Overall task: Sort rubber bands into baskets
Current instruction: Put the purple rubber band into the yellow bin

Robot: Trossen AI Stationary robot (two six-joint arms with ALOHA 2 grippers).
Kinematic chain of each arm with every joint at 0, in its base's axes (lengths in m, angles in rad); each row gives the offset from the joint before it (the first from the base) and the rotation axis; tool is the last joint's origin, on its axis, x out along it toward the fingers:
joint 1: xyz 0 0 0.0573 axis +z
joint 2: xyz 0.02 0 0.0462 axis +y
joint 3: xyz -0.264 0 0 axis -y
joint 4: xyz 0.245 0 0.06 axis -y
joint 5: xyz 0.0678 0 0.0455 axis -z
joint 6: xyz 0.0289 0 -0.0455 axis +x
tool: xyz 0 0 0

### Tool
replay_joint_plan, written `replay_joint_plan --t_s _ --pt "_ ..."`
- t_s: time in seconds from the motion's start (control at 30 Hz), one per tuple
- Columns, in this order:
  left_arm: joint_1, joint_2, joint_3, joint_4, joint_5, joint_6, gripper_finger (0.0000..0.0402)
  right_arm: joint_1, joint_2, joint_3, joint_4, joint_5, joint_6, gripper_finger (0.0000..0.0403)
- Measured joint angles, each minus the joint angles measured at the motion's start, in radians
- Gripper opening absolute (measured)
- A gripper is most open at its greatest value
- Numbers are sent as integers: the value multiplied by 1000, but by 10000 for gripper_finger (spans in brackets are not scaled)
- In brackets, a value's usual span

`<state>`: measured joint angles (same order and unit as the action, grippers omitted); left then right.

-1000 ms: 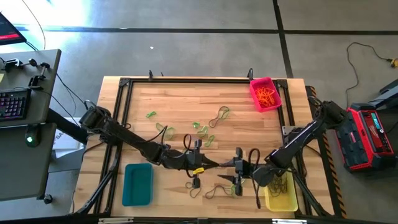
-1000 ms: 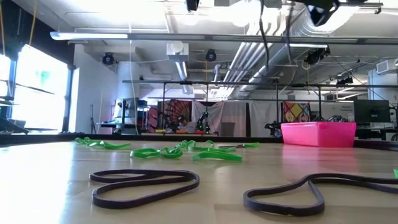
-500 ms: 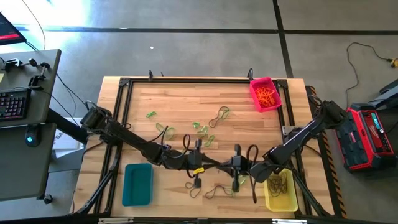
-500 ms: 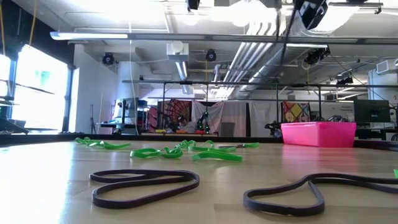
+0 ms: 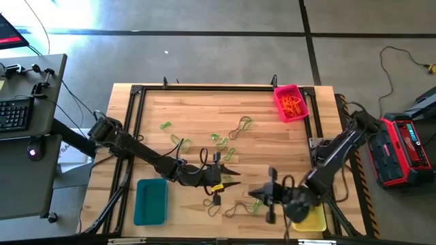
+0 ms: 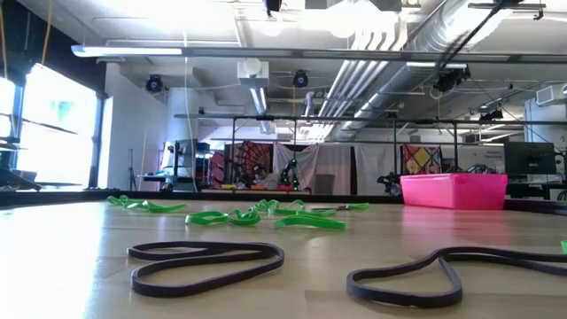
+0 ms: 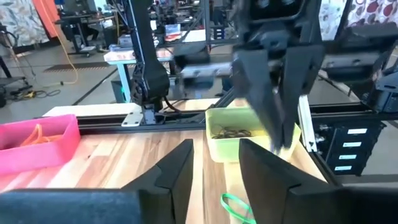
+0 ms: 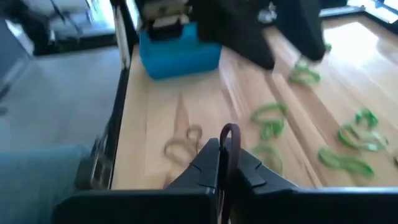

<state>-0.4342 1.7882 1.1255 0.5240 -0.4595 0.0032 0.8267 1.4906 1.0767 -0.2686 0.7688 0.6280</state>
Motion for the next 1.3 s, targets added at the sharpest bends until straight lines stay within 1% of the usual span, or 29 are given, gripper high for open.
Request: replay_joint_plan --t_s 0.07,0.17,0.27,0.37,0.43,0.57,0.67,0.77,0.83,0.93,1.07,1.17,1.3 --pt "-1 0 0 -2 0 0 129 39 0 50 -146 6 84 1" --pt "-1 0 0 -6 1 -1 133 102 0 115 -376 8 260 1" --pt "-1 0 0 -15 2 0 134 171 0 160 -577 -35 460 0" --pt "-1 0 0 -22 2 0 134 239 0 181 -733 -125 658 0" --pt "-1 0 0 -29 2 -2 134 280 0 182 -809 -204 776 0" --pt "-1 0 0 -31 4 -2 134 338 0 162 -922 -370 988 0" --pt "2 0 0 -31 4 -1 134 362 0 134 -977 -466 1097 0" --pt "4 0 0 -31 4 -1 134 368 0 95 -997 -540 1144 0" --pt "5 0 0 -32 4 -2 134 367 0 65 -987 -577 1145 0" --pt "5 0 0 -32 4 -2 134 364 0 16 -961 -633 1111 0" --pt "5 0 0 -33 4 -2 134 363 0 -46 -876 -707 1076 4" --pt "5 0 0 -35 4 -2 134 355 0 -74 -818 -769 1077 25" --pt "5 0 0 -37 4 -1 134 334 0 -73 -810 -776 1083 79"
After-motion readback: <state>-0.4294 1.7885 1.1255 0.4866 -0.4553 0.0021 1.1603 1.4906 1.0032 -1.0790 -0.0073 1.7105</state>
